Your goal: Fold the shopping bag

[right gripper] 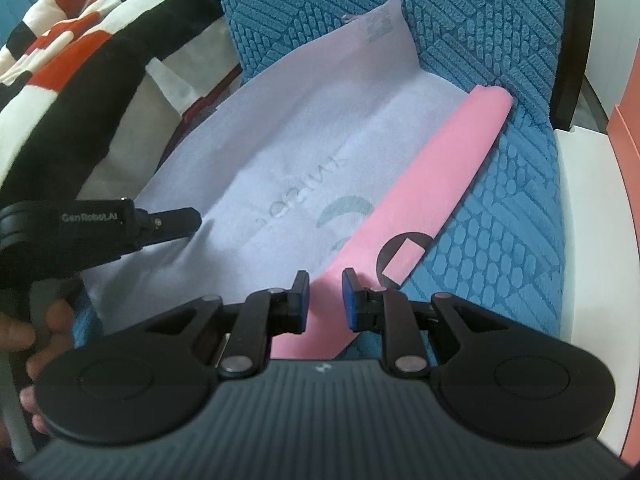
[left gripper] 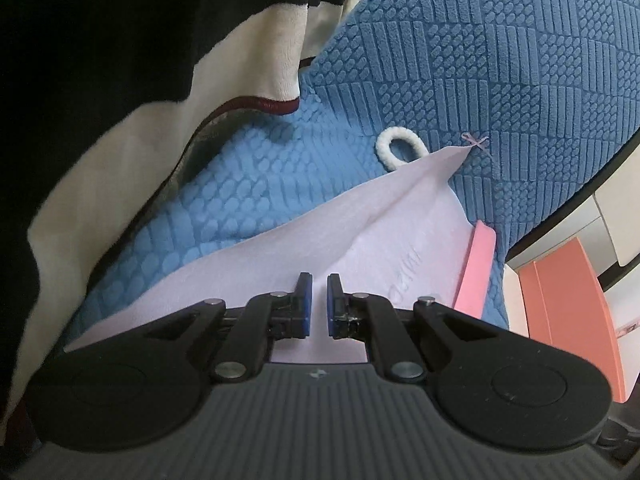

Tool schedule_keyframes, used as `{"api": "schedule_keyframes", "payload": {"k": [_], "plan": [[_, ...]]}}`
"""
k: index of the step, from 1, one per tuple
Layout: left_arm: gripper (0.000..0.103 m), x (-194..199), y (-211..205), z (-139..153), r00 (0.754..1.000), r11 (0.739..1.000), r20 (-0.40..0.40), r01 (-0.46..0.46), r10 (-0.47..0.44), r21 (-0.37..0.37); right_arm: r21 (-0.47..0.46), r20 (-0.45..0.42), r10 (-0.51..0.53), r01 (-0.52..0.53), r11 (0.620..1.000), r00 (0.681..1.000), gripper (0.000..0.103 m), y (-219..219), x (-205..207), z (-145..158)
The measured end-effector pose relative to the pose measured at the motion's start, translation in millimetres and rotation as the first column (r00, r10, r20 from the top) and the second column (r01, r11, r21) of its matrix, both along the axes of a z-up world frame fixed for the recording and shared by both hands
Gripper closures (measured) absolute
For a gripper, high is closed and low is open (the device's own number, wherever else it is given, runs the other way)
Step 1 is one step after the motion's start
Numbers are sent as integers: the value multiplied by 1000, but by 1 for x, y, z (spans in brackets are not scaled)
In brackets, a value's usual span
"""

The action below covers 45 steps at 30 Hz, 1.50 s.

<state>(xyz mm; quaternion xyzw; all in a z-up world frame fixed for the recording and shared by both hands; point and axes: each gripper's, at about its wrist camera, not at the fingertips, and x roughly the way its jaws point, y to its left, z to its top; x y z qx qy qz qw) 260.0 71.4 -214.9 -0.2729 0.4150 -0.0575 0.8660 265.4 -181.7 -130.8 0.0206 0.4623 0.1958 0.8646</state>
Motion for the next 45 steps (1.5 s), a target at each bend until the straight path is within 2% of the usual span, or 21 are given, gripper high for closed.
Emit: {"api": "schedule_keyframes", "payload": {"k": [5, 9, 16, 21, 27, 30, 34, 37, 40, 45], "plan": [[94, -5, -6, 6, 999, 998, 0, 46, -46, 44, 6, 1, -5, 5, 1000, 1000, 83, -1, 3, 0], [94, -8, -19, 10, 987, 987, 21, 157, -158, 24, 51, -29, -29, 30, 998, 999, 83, -7, 6, -1], [94, -21, -53, 15, 925, 926, 42, 377, -377, 13, 155, -95, -73, 88, 984, 993, 83, -22, 11, -6], [94, -30, -70, 11, 883, 883, 36, 469, -469, -11, 215, -138, -103, 131, 968, 985, 83, -29, 14, -8], [95, -36, -85, 6, 853, 853, 18, 521, -522, 36, 218, -135, -111, 139, 966, 985, 83, -30, 14, -8], [95, -39, -86, 6, 852, 852, 19, 522, -523, 42, 200, -121, -134, 157, 967, 983, 82, -31, 14, -6], [95, -41, -83, 4, 860, 860, 17, 510, -510, 15, 201, -99, -194, 211, 957, 976, 59, -40, 12, -1], [95, -40, -80, 4, 866, 866, 13, 501, -501, -4, 194, -91, -244, 258, 946, 965, 57, -49, 13, 0], [95, -37, -79, 2, 875, 874, 7, 485, -485, -27, 210, -133, -283, 306, 929, 950, 56, -57, 16, -7], [95, -36, -77, 0, 883, 882, 3, 468, -469, -51, 291, -189, -283, 329, 898, 940, 56, -62, 16, -13]]}}
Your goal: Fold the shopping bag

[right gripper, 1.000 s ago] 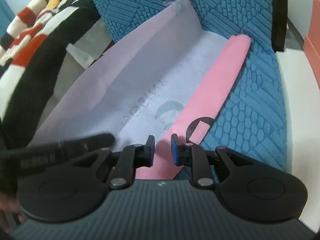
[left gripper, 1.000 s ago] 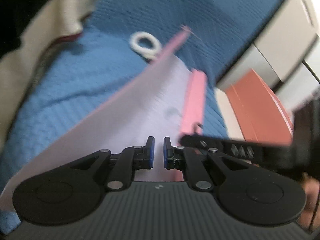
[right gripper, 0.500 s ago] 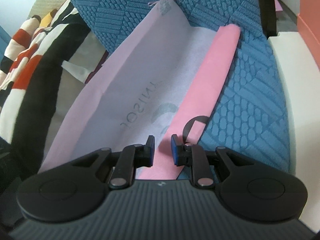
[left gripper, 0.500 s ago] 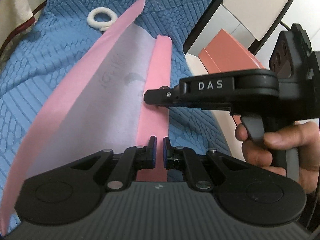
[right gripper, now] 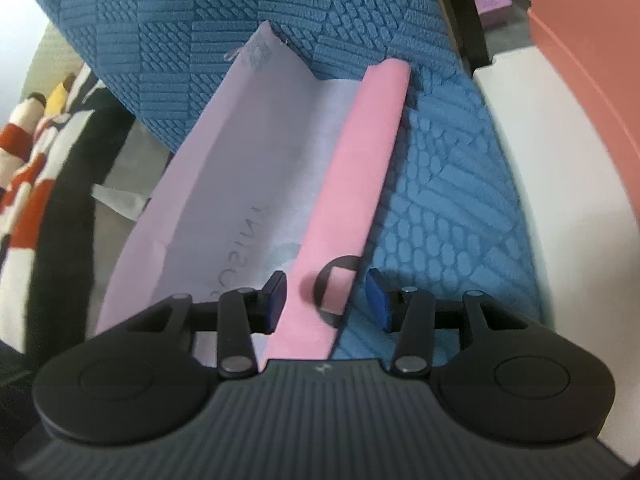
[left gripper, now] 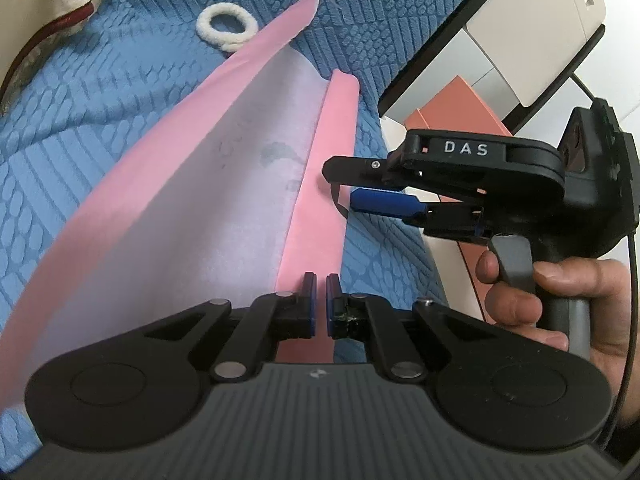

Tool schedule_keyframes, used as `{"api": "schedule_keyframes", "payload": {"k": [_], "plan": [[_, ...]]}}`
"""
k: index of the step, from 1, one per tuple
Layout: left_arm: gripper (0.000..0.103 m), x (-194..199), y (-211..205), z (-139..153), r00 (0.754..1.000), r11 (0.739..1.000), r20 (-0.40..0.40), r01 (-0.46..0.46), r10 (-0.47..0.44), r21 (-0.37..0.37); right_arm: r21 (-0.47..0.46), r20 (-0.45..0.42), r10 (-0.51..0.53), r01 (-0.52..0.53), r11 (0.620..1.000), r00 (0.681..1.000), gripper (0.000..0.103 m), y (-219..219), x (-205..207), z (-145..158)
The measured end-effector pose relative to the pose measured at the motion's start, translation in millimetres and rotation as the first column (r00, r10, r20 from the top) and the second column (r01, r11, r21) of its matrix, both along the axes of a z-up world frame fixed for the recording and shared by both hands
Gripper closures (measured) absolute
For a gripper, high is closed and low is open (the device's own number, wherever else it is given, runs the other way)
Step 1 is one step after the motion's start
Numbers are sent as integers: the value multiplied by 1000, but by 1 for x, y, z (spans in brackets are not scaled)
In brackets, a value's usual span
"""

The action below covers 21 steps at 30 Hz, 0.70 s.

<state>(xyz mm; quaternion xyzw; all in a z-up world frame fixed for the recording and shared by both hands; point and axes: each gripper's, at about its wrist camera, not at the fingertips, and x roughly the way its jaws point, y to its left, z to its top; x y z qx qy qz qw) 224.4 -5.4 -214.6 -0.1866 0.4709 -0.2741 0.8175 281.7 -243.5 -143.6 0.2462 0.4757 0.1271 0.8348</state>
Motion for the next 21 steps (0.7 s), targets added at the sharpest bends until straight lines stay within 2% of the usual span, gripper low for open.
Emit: {"api": "schedule_keyframes", "payload": {"k": [4, 6, 8, 11, 17, 20, 21], "plan": [[95, -1, 0, 0, 1000, 1000, -1, -4, 4, -3, 42, -17, -11, 12, 999, 1000, 58, 1, -1, -2], [95, -1, -1, 1, 1000, 1000, 0, -8, 8, -2, 51, -25, -8, 9, 999, 1000, 63, 1, -1, -3], [95, -1, -1, 2, 1000, 1000, 6, -9, 9, 4, 68, -45, 5, -2, 998, 999, 79, 2, -2, -6], [95, -2, -2, 3, 1000, 1000, 16, -13, 13, 12, 98, -66, 19, -12, 995, 998, 87, 4, -4, -9], [93, -6, -1, 9, 997, 998, 64, -40, 37, 44, 57, -53, 33, -30, 998, 998, 92, 12, -7, -5], [78, -10, -2, 10, 997, 999, 71, -37, 34, 38, 36, -50, 40, -38, 999, 998, 92, 14, -8, -4], [65, -11, -4, 11, 996, 999, 80, -36, 32, 40, 30, -48, 43, -41, 999, 998, 92, 15, -8, -3]]}}
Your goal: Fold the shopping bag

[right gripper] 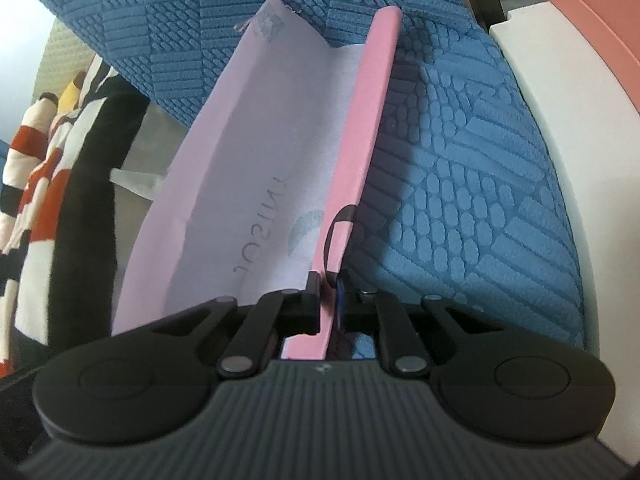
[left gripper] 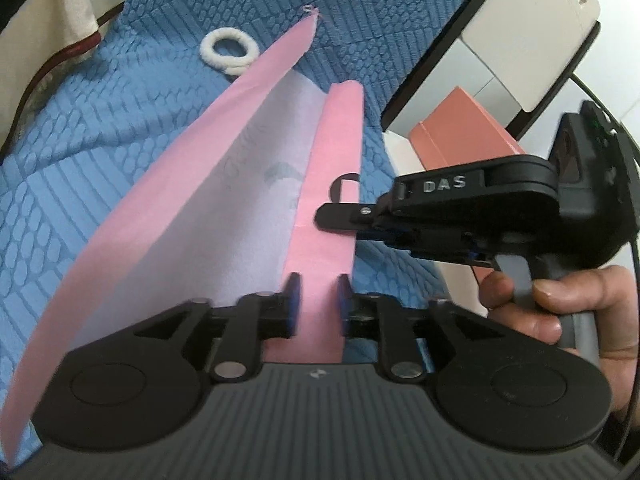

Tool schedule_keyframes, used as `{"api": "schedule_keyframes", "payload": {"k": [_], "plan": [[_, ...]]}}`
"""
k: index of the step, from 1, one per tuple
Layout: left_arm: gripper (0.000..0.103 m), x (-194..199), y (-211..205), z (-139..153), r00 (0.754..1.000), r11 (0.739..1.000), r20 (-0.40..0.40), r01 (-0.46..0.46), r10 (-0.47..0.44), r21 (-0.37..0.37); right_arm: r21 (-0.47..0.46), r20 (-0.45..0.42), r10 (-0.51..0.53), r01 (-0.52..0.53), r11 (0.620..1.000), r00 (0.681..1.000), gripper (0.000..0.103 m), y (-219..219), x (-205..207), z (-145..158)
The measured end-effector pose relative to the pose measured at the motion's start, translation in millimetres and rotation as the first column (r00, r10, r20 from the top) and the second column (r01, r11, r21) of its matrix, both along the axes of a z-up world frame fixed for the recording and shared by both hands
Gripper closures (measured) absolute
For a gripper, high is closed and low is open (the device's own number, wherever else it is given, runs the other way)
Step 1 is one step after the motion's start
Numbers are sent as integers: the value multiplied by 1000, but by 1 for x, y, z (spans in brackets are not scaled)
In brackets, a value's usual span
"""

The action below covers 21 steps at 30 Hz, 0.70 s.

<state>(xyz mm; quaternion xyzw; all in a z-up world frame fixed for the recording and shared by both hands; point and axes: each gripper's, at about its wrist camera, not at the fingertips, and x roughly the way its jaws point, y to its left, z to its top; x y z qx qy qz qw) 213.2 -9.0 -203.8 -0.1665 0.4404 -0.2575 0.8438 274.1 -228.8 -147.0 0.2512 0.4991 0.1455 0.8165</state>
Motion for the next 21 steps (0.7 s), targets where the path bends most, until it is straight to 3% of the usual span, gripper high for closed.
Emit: {"api": "schedule_keyframes", "payload": {"k": [1, 2, 7, 14, 16, 21], "plan": [[54, -3, -2, 2, 1000, 1000, 17, -3, 3, 14, -3, 2, 3, -3, 1000, 1000, 92, 0, 0, 1], [52, -6, -5, 4, 999, 999, 34, -4, 2, 32, -4, 3, 5, -5, 1000, 1000, 92, -1, 0, 2], [51, -23, -27, 8, 993, 989, 104, 48, -63, 142, -10, -14, 2, -2, 1000, 1000, 93, -6, -1, 4], [52, -49, -61, 14, 970, 951, 174, 116, -171, 288, 2, -33, -31, 31, 1000, 999, 97, -24, -5, 10], [55, -53, -69, 11, 967, 933, 175, 117, -185, 340, 0, -35, -33, 33, 999, 999, 97, -27, -6, 10], [73, -51, -71, 8, 971, 928, 160, 113, -179, 356, -4, -31, -31, 31, 1000, 999, 97, -28, -7, 12]]}}
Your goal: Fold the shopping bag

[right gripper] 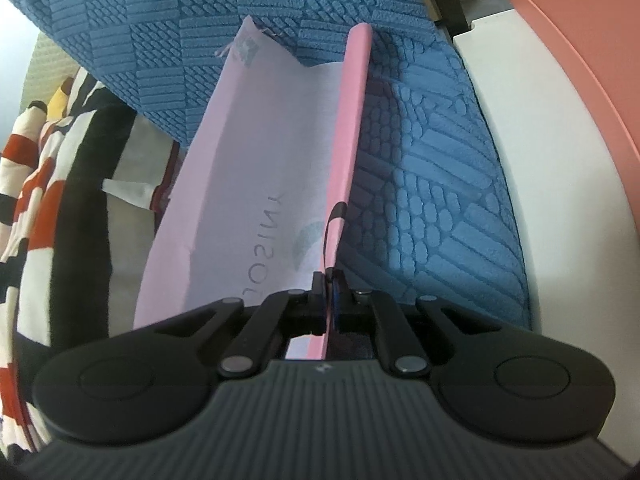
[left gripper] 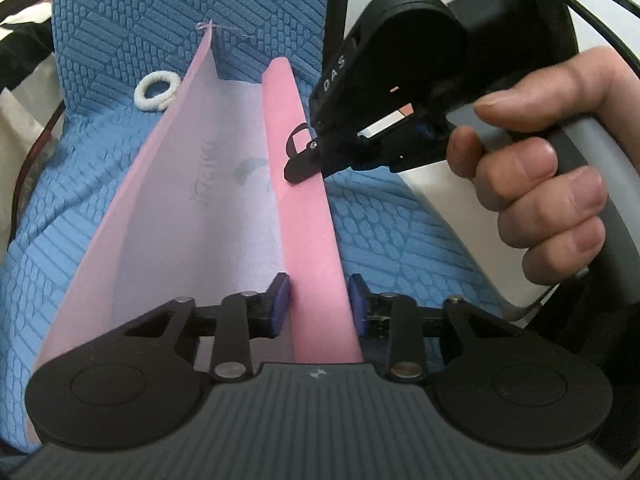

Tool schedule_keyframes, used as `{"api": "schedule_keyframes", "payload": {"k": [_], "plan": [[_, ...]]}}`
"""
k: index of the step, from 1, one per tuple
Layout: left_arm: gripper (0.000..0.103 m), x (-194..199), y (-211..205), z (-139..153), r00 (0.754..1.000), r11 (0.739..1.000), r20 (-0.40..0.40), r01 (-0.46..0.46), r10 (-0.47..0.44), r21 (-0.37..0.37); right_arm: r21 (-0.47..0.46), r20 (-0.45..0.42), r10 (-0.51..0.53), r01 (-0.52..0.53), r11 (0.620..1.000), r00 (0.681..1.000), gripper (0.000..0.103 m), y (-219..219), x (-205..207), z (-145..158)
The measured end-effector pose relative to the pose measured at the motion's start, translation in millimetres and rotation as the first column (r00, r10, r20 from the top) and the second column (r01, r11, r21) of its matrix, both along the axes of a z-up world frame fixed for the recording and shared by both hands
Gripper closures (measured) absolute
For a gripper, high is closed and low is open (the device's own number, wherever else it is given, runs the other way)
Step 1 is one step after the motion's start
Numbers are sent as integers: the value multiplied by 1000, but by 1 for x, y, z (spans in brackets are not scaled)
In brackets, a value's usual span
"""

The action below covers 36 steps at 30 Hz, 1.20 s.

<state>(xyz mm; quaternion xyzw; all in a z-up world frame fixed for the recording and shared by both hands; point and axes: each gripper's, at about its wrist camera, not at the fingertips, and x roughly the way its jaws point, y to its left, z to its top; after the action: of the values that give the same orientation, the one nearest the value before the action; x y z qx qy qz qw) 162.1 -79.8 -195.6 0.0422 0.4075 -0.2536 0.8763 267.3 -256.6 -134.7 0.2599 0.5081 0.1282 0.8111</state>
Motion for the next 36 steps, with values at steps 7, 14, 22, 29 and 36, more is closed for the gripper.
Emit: {"api": "schedule_keyframes", "payload": {"k": [7, 14, 22, 29, 36], "plan": [[96, 21, 45, -4, 973, 962, -185, -175, 136, -210, 11, 40, 13, -14, 1000, 999, 74, 5, 3, 7], [97, 41, 76, -22, 913, 883, -372, -307, 168, -355, -21, 137, 52, -50, 999, 989, 70, 15, -2, 19], [97, 40, 88, -31, 874, 830, -459, -369, 158, -417, -114, 152, 168, -152, 982, 974, 79, 42, -5, 12], [95, 43, 92, -19, 888, 839, -417, -370, 193, -399, -172, 127, 225, -202, 964, 966, 79, 57, -3, 3], [95, 35, 102, 5, 918, 854, -298, -364, 262, -371, -211, 124, 247, -217, 953, 961, 82, 63, -2, 3]]}}
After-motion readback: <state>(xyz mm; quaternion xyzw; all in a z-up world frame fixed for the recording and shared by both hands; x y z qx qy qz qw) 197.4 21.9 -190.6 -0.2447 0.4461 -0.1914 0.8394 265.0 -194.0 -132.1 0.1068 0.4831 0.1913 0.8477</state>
